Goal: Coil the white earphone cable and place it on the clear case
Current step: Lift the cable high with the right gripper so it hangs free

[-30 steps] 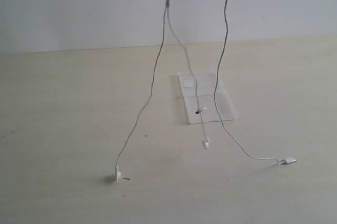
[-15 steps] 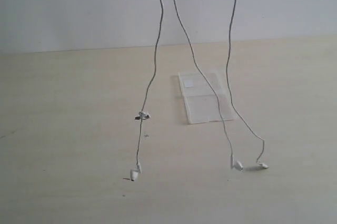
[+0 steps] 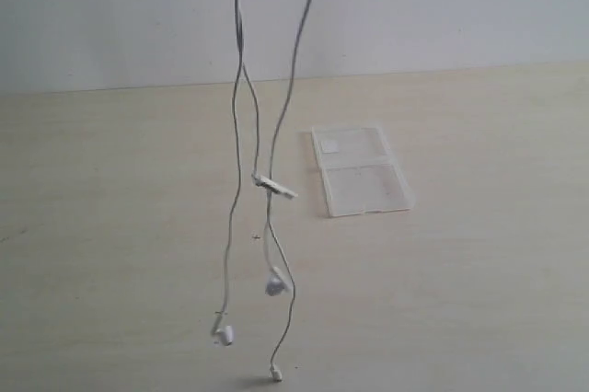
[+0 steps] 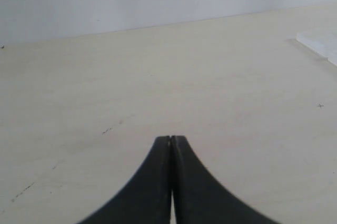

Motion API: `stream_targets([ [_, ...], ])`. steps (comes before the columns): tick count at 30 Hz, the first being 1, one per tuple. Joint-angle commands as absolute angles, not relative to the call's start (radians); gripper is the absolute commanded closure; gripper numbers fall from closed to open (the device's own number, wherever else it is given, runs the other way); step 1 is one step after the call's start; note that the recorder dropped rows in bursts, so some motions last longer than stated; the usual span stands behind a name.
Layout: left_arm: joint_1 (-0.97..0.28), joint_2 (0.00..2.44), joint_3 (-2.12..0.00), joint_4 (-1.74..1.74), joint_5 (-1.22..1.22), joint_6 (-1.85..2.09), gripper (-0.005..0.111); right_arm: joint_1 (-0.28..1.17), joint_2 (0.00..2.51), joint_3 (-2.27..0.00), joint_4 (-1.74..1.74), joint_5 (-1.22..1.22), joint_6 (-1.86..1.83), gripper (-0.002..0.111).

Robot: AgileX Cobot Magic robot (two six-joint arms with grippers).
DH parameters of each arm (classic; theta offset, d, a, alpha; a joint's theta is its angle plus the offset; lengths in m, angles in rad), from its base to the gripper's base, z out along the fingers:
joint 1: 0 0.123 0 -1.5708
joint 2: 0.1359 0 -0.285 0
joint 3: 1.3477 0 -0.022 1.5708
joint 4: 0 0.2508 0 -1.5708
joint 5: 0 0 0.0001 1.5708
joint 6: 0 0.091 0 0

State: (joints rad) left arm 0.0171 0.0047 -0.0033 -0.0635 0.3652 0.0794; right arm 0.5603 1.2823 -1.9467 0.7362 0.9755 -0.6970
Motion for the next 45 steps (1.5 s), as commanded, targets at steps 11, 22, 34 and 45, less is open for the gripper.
stream_targets([
  [11,0.018,0.0,0.0,-0.062,0.354,0.073,0.107,0.559,1.282,-1.955,0.859,0.946,-0.736,0.108],
  [22,0.018,0.0,0.0,-0.062,0.354,0.073,0.107,0.559,1.282,-1.955,0.855,0.948,-0.734,0.108],
  [34,0.018,0.0,0.0,-0.062,0.354,0.073,0.107,0.559,1.282,-1.955,0.864,0.948,-0.732,0.108],
  [45,0.018,0.0,0.0,-0.564,-0.191,-0.008,0.107,0.559,1.282,-1.955,0.864,0.937,-0.732,0.108],
])
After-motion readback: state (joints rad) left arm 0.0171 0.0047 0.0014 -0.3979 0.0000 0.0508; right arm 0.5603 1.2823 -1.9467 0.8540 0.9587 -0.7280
